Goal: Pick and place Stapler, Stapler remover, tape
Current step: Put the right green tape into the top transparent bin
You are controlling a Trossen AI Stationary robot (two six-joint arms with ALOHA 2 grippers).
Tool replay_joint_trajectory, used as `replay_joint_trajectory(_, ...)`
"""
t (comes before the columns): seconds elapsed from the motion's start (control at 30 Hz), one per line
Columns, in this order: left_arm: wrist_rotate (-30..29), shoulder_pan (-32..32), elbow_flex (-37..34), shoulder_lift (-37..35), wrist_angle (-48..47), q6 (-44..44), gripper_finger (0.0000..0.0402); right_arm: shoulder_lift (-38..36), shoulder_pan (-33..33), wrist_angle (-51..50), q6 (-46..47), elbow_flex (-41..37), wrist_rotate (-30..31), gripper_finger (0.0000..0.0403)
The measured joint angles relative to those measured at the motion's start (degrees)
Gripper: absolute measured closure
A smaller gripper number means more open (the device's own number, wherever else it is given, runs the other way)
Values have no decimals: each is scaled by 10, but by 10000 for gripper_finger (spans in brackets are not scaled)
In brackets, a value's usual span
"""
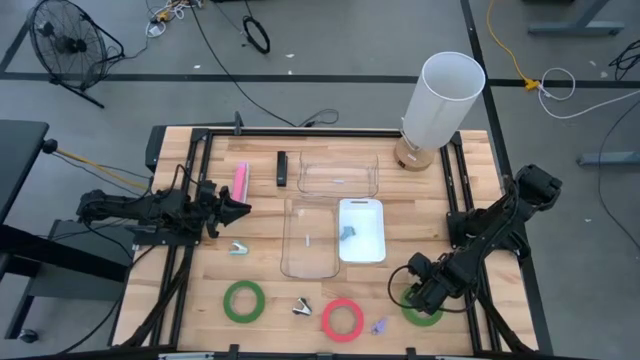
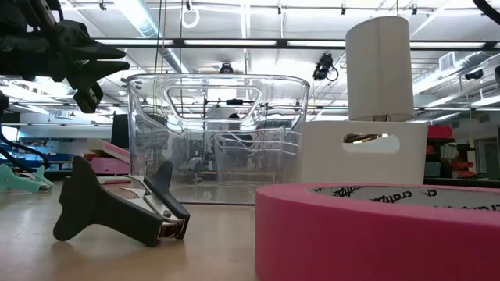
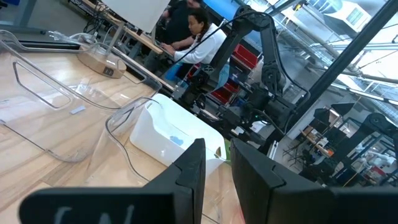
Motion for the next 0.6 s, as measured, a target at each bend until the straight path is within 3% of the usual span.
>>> replay_joint_trajectory(0.27, 0, 0, 0, 0, 0, 0, 323, -3, -2, 45, 32, -31, 22, 179)
replay_joint_trajectory(0.47, 0, 0, 0, 0, 0, 1, 323, -3, -3, 53, -39, -37, 29, 179)
replay_joint_trajectory(0.6, 0, 0, 0, 0, 0, 1, 323, -3, -10, 50, -17, -37, 33, 185)
